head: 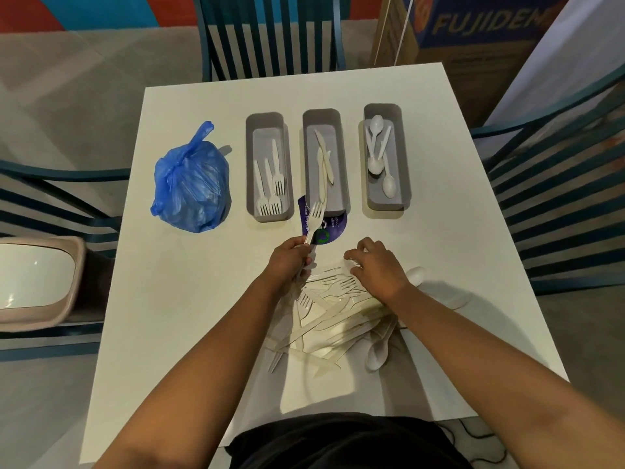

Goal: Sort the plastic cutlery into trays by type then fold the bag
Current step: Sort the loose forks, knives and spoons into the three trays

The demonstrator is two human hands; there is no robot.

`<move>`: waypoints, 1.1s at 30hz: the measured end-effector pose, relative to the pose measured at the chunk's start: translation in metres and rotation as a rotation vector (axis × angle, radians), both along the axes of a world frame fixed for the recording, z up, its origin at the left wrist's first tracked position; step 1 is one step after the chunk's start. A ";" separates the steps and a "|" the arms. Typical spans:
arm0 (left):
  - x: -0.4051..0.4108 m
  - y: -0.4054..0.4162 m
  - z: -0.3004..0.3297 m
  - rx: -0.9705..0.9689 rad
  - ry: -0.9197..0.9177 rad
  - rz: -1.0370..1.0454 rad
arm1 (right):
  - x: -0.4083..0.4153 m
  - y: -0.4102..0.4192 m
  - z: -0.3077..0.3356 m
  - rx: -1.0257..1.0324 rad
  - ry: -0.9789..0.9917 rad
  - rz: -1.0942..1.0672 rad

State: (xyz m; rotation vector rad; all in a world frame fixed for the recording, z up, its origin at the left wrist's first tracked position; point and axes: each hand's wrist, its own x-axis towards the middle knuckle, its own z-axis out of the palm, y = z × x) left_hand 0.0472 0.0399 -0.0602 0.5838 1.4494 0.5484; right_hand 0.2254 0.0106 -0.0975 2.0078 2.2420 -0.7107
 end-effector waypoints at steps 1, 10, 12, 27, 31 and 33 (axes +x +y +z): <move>0.000 -0.001 0.000 0.002 0.008 -0.004 | 0.000 0.001 0.000 0.001 -0.015 0.014; 0.003 -0.008 -0.002 0.023 0.048 0.013 | 0.004 0.004 0.001 -0.077 0.032 0.026; 0.003 -0.009 -0.005 0.028 0.071 0.018 | 0.004 0.004 0.001 -0.103 0.077 0.001; 0.014 -0.018 -0.002 0.066 0.150 0.044 | 0.013 0.012 0.012 -0.236 0.262 -0.242; 0.016 -0.021 -0.001 0.139 0.183 0.106 | 0.017 0.011 0.015 -0.119 0.259 -0.252; 0.017 -0.021 0.000 0.187 0.196 0.131 | 0.017 0.009 0.017 -0.035 0.290 -0.260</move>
